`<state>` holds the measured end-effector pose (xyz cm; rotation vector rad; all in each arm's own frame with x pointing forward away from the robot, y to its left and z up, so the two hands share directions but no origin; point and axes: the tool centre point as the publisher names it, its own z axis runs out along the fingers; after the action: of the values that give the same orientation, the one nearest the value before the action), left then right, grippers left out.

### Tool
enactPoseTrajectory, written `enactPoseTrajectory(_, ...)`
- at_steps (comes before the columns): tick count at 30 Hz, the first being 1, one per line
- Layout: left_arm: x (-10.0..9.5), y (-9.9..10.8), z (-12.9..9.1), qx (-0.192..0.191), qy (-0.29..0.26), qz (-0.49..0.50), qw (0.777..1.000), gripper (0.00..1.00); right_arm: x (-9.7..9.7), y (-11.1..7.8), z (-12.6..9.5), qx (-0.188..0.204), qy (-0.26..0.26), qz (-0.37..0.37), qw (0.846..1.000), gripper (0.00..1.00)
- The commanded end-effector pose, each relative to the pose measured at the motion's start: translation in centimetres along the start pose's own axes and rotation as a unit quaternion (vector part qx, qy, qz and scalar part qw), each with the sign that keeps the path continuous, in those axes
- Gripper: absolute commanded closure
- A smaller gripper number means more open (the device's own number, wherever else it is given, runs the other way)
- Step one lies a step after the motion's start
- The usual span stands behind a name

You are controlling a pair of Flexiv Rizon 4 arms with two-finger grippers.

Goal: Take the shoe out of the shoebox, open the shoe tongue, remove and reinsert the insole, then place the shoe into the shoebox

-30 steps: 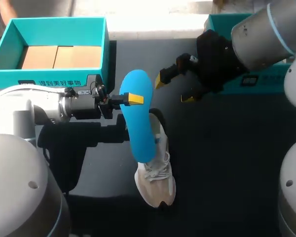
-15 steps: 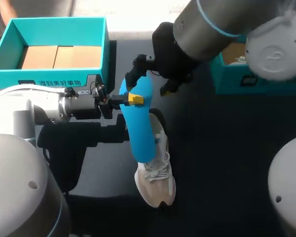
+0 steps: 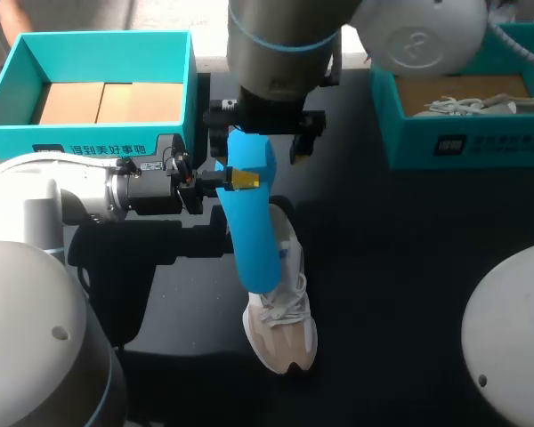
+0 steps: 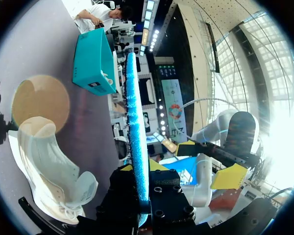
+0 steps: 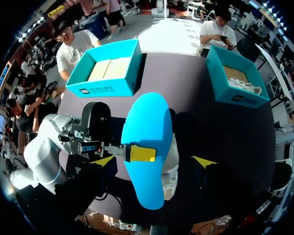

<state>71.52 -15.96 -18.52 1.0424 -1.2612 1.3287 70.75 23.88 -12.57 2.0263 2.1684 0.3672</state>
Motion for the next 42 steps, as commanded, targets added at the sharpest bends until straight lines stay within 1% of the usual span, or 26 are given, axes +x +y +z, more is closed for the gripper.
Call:
enactPoseTrajectory(1, 0.0, 0.1, -0.1, 0.001, 0.0, 0.0, 1.0, 1.0, 0.2, 0.2, -0.6, 0.007, -0.076, -0.003, 0.997, 0.0)
enactPoseTrajectory(8, 0.0, 0.1, -0.1, 0.001, 0.0, 0.0, 1.0, 1.0, 0.4, 0.0, -0.4, 0.011, -0.062, -0.005, 0.998, 0.0)
enactPoseTrajectory(12, 0.0, 0.1, -0.1, 0.001, 0.0, 0.0, 1.0, 1.0, 0.5, -0.1, -0.2, 0.009, -0.045, 0.003, 0.999, 0.0)
enactPoseTrajectory(24, 0.0, 0.1, -0.1, 0.001, 0.0, 0.0, 1.0, 1.0, 0.5, -0.1, -0.2, 0.009, -0.045, 0.003, 0.999, 0.0)
enactPoseTrajectory(25, 0.0, 0.1, -0.1, 0.001, 0.0, 0.0, 1.0, 1.0, -0.1, -0.2, 0.2, 0.024, 0.018, 0.009, 1.0, 0.0)
enactPoseTrajectory(26, 0.0, 0.1, -0.1, 0.001, 0.0, 0.0, 1.0, 1.0, -0.8, -0.2, 0.6, 0.007, 0.064, 0.034, 0.997, 0.0)
enactPoseTrajectory(27, 0.0, 0.1, -0.1, 0.001, 0.0, 0.0, 1.0, 1.0, -1.4, -0.2, 0.8, 0.007, 0.105, 0.039, 0.994, 0.0)
enactPoseTrajectory(28, 0.0, 0.1, -0.1, 0.001, 0.0, 0.0, 1.0, 1.0, -2.0, -0.2, 1.0, 0.032, 0.137, 0.021, 0.99, 0.0)
enactPoseTrajectory(29, 0.0, 0.1, -0.1, 0.001, 0.0, 0.0, 1.0, 1.0, -2.3, -0.1, 1.2, 0.029, 0.157, 0.017, 0.987, 0.0)
enactPoseTrajectory(30, 0.0, 0.1, -0.1, 0.001, 0.0, 0.0, 1.0, 1.0, -2.8, 0.0, 1.2, 0.03, 0.189, 0.01, 0.981, 0.0)
enactPoseTrajectory(31, 0.0, 0.1, -0.1, 0.001, 0.0, 0.0, 1.0, 1.0, -3.1, 0.2, 1.2, 0.046, 0.222, 0.0, 0.974, 0.0)
enactPoseTrajectory(32, 0.0, 0.1, -0.1, 0.001, 0.0, 0.0, 1.0, 1.0, -3.5, 0.2, 1.4, 0.064, 0.241, -0.007, 0.968, 0.0)
enactPoseTrajectory(35, 0.0, 0.1, -0.1, 0.001, 0.0, 0.0, 1.0, 1.0, -4.0, 0.4, 1.0, 0.06, 0.287, -0.014, 0.956, 0.0)
enactPoseTrajectory(37, 0.0, 0.1, -0.1, 0.001, 0.0, 0.0, 1.0, 1.0, -4.5, 0.5, 0.9, 0.059, 0.308, -0.017, 0.949, 0.0)
enactPoseTrajectory(39, 0.0, 0.1, -0.1, 0.001, 0.0, 0.0, 1.0, 1.0, -4.6, 0.5, 0.4, 0.055, 0.336, -0.014, 0.94, 0.0)
enactPoseTrajectory(41, 0.0, 0.1, -0.1, 0.001, 0.0, 0.0, 1.0, 1.0, -5.3, 0.6, 0.3, 0.048, 0.35, -0.003, 0.935, 0.0)
enactPoseTrajectory(42, 0.0, 0.1, -0.1, 0.001, 0.0, 0.0, 1.0, 1.0, -5.7, 0.7, 0.3, 0.048, 0.367, -0.001, 0.929, 0.0)
